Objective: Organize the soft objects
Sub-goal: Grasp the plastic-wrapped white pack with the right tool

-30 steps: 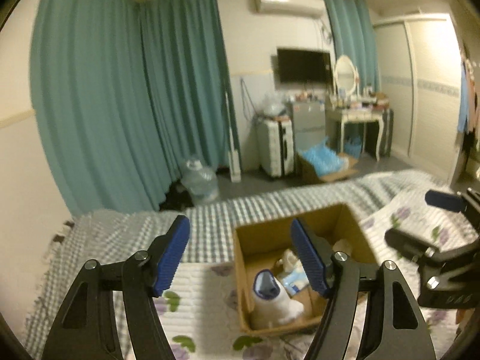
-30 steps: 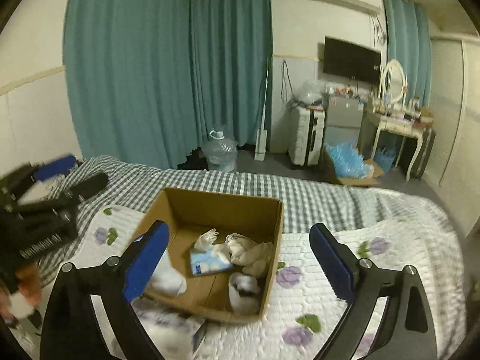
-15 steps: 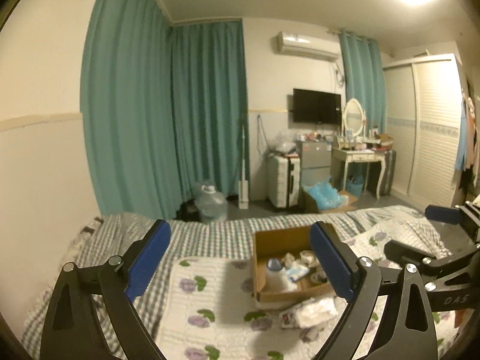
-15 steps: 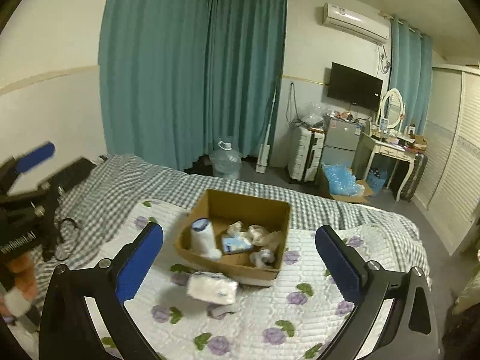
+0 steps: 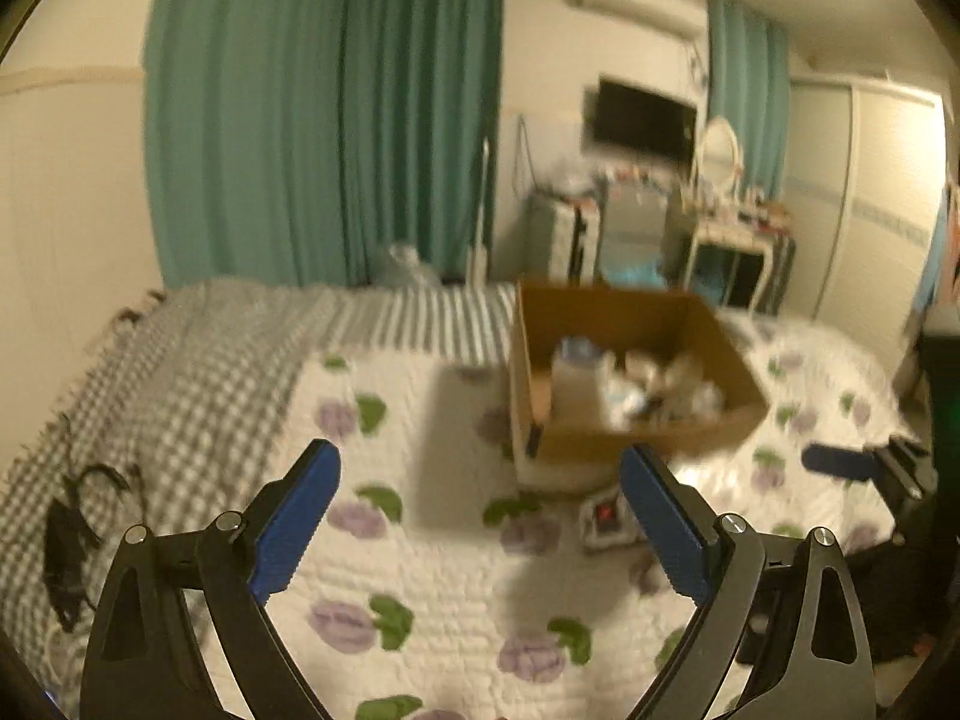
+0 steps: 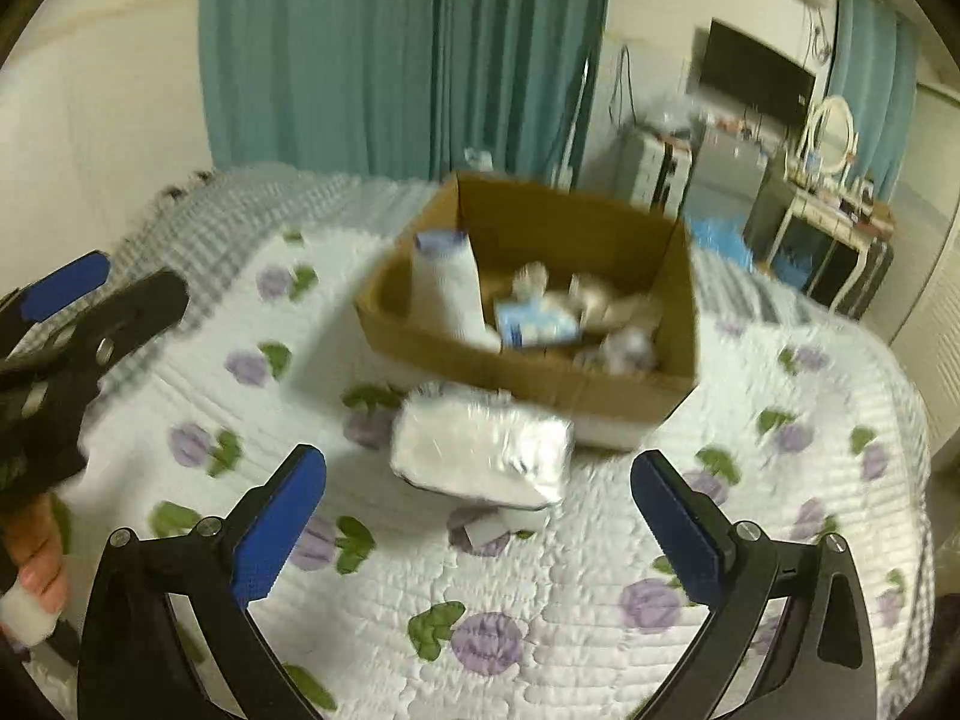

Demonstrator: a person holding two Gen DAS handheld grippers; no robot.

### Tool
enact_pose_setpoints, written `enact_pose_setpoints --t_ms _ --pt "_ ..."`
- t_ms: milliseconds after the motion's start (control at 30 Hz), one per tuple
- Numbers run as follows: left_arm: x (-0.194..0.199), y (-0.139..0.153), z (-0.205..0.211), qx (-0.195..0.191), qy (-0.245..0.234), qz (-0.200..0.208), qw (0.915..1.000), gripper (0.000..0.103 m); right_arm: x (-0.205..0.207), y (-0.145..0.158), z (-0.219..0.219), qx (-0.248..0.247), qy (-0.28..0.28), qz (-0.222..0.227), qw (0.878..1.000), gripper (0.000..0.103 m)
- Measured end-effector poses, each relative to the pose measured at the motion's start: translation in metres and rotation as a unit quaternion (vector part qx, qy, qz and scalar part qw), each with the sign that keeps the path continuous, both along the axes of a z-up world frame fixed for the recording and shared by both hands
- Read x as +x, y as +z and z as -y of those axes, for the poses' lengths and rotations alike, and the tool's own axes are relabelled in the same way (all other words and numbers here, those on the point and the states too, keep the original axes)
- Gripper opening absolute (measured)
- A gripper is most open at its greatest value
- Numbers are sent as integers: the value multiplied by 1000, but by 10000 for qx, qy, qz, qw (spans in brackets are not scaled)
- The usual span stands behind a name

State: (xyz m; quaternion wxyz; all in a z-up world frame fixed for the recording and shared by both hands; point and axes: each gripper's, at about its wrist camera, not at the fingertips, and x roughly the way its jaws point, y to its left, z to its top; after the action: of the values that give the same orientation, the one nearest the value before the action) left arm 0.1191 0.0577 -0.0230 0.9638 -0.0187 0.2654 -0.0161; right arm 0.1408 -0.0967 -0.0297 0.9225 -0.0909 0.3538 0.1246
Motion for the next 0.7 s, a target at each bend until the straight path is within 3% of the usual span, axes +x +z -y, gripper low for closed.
enact_pose_setpoints --t_ms 233,400,533,633,700 --pt "22 -37 5 -2 -20 -490 9988 96 39 -61 5 187 -225 -513 9983 102" --pt "30 -54 -6 -248 95 -746 9969 96 55 -77 5 249 -304 -581 9975 102" --pt "28 -56 -13 -83 393 -688 9968 96 66 -85 3 301 -332 -578 9973 101" --pt "21 -51 -16 -47 486 -557 9973 96 68 -84 8 428 -355 -509 9972 86" --pt "18 -49 -16 -21 535 -517 9972 96 66 -82 9 511 -255 -483 9972 85"
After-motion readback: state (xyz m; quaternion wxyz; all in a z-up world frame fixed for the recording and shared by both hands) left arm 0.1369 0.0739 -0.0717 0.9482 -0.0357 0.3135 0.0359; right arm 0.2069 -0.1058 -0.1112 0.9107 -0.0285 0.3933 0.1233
